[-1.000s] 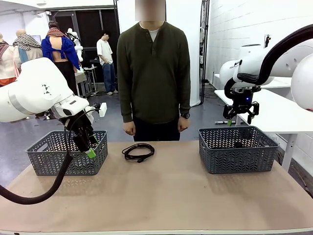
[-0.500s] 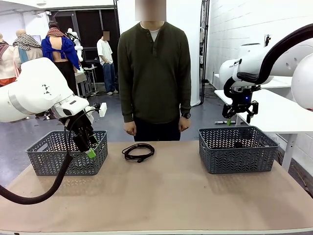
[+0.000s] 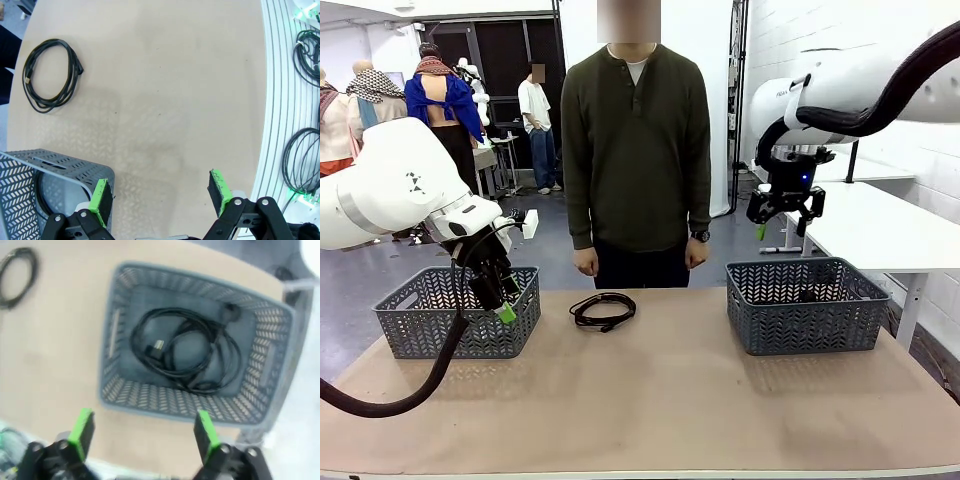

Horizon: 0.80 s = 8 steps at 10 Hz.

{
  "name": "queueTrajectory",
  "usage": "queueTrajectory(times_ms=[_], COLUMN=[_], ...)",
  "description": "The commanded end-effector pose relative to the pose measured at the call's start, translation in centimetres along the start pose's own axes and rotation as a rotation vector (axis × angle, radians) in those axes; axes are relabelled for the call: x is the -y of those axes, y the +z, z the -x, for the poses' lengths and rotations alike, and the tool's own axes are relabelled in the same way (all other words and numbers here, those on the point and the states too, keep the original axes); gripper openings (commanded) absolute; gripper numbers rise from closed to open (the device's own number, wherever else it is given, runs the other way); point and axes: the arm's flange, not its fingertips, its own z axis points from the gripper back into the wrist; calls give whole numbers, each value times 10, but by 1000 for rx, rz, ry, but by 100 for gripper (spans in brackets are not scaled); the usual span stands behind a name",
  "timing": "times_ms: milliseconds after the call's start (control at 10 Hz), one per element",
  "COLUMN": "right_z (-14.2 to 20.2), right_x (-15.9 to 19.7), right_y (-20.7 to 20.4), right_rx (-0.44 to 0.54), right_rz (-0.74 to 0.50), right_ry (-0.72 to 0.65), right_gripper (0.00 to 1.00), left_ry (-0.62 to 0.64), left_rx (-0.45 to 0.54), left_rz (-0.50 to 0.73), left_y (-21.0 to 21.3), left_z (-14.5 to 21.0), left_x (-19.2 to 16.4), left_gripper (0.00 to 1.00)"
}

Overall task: Organize the cables according to human instructions.
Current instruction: Pick up a bundle of cables and place it in the basket indicated by the human.

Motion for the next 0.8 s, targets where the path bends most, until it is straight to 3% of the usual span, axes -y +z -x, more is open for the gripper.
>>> queueTrajectory(times_ms=[0, 500, 700], right_z=[34, 99, 116], right_x=[-11, -56, -67], right_y=[-12, -25, -32], right_rx=[89, 6, 80], right_rz=[-85, -109, -145], right_ry=[149, 311, 390], right_gripper=[100, 100, 100], left_ry=[1, 1, 1], left_rx=[-1, -1, -1], left_rz=[-2, -2, -2], left_y=[1, 1, 1], left_z=[0, 0, 0], left_x=[1, 1, 1], left_gripper=[100, 100, 100])
